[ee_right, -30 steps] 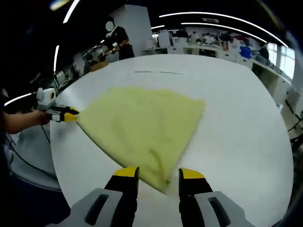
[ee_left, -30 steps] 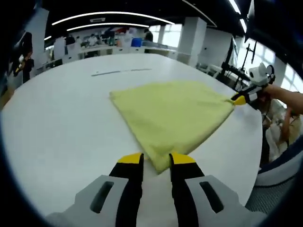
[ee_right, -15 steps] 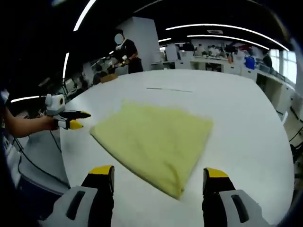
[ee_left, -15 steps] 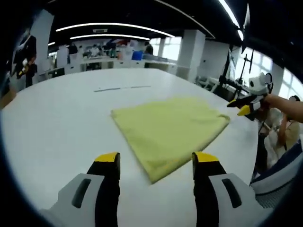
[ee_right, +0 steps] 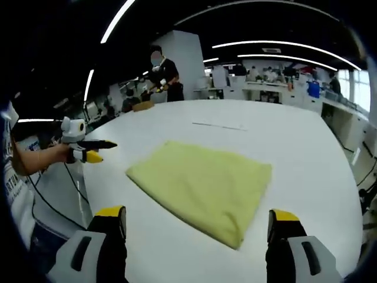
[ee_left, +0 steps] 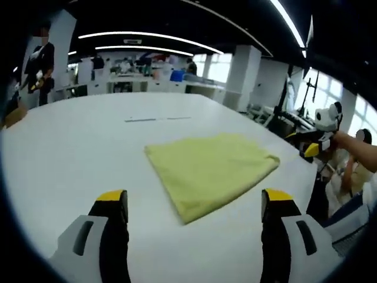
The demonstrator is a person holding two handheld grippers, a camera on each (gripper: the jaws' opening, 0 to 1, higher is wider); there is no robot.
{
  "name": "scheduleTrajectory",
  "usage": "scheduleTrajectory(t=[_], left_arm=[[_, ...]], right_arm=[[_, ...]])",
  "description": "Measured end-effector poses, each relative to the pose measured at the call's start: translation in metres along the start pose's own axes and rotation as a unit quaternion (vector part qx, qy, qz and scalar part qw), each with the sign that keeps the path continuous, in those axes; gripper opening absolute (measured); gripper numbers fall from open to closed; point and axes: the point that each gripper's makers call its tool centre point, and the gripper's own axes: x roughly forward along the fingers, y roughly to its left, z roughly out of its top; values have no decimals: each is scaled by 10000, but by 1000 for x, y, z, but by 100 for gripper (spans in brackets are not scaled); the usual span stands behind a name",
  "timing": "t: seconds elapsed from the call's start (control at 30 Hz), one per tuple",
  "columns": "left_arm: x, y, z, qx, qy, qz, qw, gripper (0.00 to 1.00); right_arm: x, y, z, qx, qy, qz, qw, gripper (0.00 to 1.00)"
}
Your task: Fold the garment on the visible template until the final outline fits inside the template.
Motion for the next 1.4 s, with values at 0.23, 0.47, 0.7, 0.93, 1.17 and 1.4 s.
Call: scheduleTrajectory(t=[0.23,0.47,0.7,0.93,1.17,1.4], left_arm=[[-8,-7,0,60,90,-8,9999,99],[-13,-13,-2,268,145,-17,9995,99],[-14,-13,-2,279,121,26,9995,98],[-18,-13,-2,225,66,53,9997,99],[-20,-14,-3,212,80,16,9997,99],[-19,-13,-5,202,106,61,9997,99]], right_arm=[[-5,6,6,38,-173,-71,9998,99],[-10,12,10,22,-257,-99,9996,99],[-13,11,12,-73,-268,-171,9995,99],[-13,10,6,-132,-209,-232,9994,99],[-12,8,0,-145,-168,-268,9994,99],[-12,5,2,-184,-168,-294,9993,99]])
